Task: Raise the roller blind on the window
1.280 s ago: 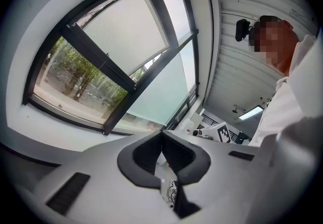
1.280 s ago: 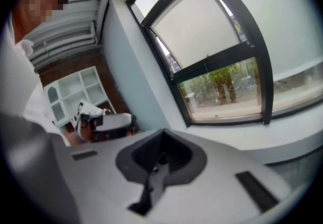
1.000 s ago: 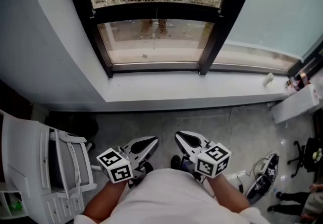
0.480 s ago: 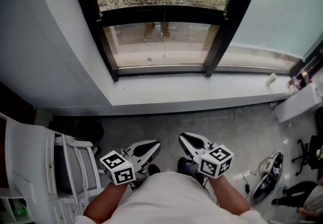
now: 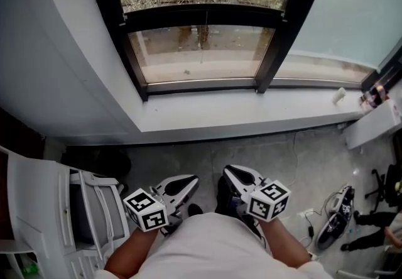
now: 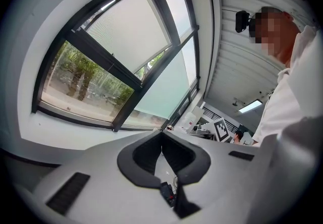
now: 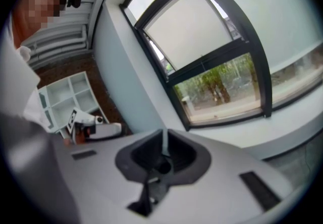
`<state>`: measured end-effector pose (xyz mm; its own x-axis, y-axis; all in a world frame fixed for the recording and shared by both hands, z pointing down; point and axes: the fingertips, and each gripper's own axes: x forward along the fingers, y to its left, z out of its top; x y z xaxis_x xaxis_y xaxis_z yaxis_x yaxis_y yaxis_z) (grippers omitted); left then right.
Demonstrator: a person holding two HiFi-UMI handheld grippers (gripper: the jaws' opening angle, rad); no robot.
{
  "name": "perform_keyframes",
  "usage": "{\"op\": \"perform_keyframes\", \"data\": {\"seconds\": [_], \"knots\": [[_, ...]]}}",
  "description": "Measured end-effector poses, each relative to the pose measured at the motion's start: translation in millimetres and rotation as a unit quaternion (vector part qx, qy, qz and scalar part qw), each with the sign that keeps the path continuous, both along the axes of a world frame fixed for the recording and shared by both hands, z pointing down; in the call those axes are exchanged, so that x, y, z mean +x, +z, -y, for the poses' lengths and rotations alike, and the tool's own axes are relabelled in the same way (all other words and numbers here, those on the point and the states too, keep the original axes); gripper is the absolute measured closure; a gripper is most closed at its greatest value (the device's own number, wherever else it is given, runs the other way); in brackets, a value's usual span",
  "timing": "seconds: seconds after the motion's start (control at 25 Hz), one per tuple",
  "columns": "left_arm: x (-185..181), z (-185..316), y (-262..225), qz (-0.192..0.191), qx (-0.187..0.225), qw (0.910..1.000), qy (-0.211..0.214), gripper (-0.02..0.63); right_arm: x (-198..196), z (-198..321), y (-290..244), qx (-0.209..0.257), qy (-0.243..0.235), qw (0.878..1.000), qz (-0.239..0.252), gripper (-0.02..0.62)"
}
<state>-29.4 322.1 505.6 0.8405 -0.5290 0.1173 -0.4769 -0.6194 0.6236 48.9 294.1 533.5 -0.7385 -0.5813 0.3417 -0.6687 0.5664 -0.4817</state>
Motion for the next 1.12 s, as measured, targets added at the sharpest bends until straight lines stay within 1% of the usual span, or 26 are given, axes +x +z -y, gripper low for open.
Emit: {"op": "perform_keyframes", "data": {"seconds": [0.24, 0.48, 0.6, 0.8, 0.96, 1.12], "knots": [[-4, 38, 3, 0.013, 0.003, 0.9997, -0.019, 0.581, -7, 40, 8, 0.001, -0.023, 1.000, 0.005, 0.569], [-9, 106, 9, 0.025, 0.001, 0.9979, -0.060, 0.581, -15, 113, 19, -0.004, -0.062, 0.998, 0.015, 0.569], [-1, 148, 7, 0.028, -0.001, 0.9971, -0.071, 0.581, -13, 160, 13, 0.002, -0.078, 0.997, 0.016, 0.569], [19, 213, 2, 0.032, -0.005, 0.9958, -0.085, 0.581, 4, 229, 9, 0.001, -0.096, 0.995, 0.015, 0.569], [39, 257, 0, 0.035, -0.008, 0.9950, -0.094, 0.581, 22, 271, 12, -0.007, -0.106, 0.994, 0.014, 0.569], [53, 294, -1, 0.039, -0.004, 0.9944, -0.098, 0.581, 33, 306, 14, -0.009, -0.118, 0.993, 0.013, 0.569]]}}
